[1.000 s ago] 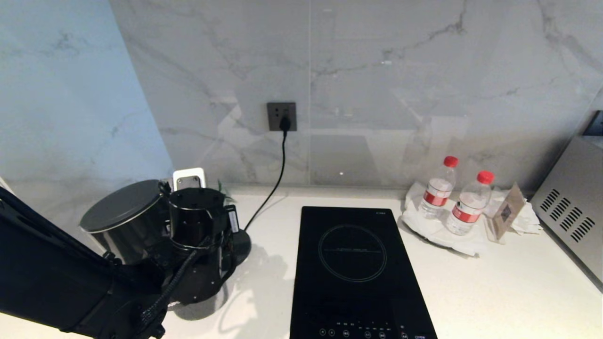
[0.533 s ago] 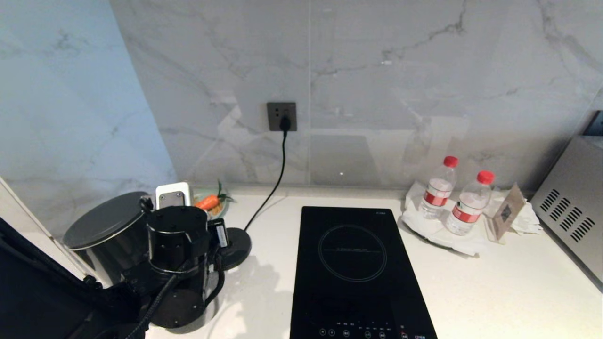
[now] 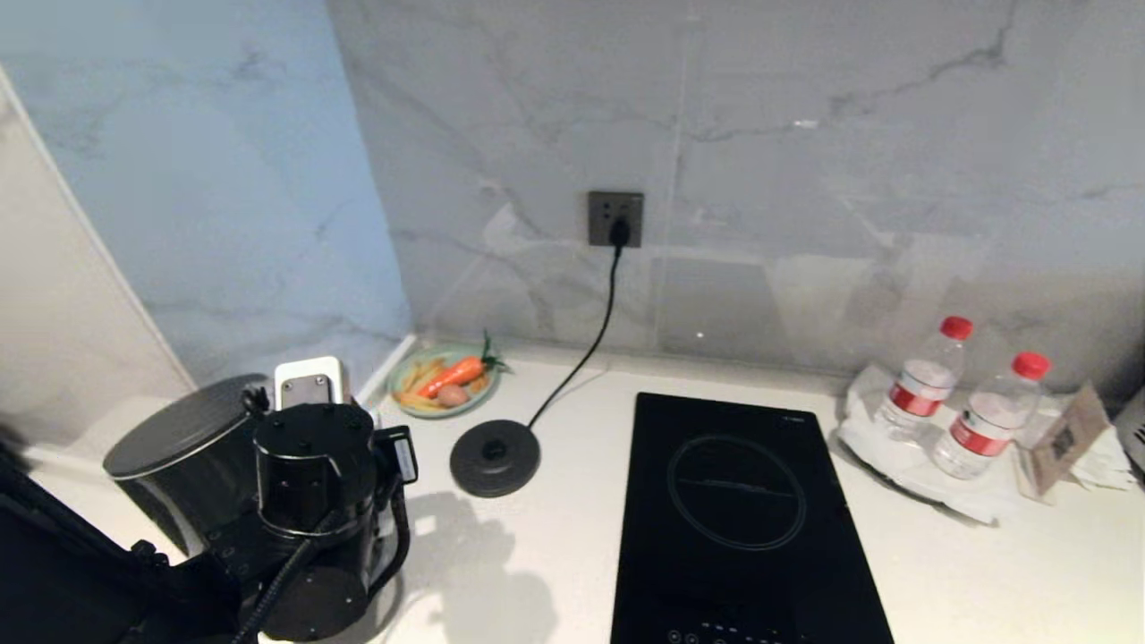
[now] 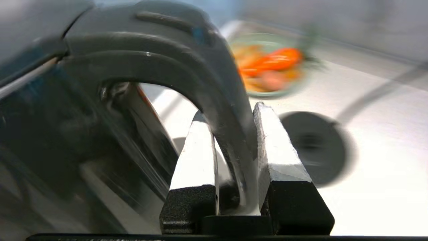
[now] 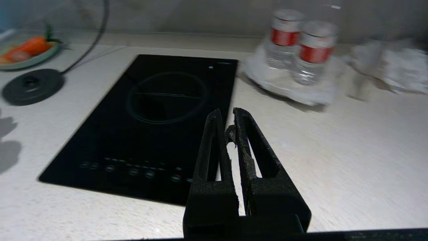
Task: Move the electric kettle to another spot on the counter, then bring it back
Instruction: Place it by the sink
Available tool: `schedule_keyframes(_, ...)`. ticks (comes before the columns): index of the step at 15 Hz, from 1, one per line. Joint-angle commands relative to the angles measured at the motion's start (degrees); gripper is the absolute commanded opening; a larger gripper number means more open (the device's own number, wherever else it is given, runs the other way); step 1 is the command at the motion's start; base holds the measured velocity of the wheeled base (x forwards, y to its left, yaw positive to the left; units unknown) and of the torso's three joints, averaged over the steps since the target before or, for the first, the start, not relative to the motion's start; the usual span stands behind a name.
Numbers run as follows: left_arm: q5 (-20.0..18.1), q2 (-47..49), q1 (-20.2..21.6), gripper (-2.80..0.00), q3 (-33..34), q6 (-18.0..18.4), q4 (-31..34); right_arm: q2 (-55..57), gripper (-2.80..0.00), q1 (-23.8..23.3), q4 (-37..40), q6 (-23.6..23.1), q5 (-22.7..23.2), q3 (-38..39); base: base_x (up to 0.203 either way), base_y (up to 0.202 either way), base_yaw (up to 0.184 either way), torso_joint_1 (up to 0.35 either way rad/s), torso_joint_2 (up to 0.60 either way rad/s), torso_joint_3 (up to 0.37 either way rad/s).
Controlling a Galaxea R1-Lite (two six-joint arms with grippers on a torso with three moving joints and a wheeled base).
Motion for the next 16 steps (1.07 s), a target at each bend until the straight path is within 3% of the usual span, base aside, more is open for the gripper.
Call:
schedule_keyframes(1, 0.2, 0.0, 0.0, -2.8, -0.2, -0.2, -0.4, 0.0, -2.8, 0.0, 0.0, 0.0, 0.0, 0.0, 0.0, -0.007, 0.182, 0.007, 0.0, 0.0)
schedule_keyframes(16, 0.2, -0.1, 0.8, -2.8, -0.6, 0.1, -0.4, 0.0, -2.8, 0.0, 0.0, 0.0, 0.0, 0.0, -0.003, -0.009, 0.175, 0.001, 0.01, 0.004)
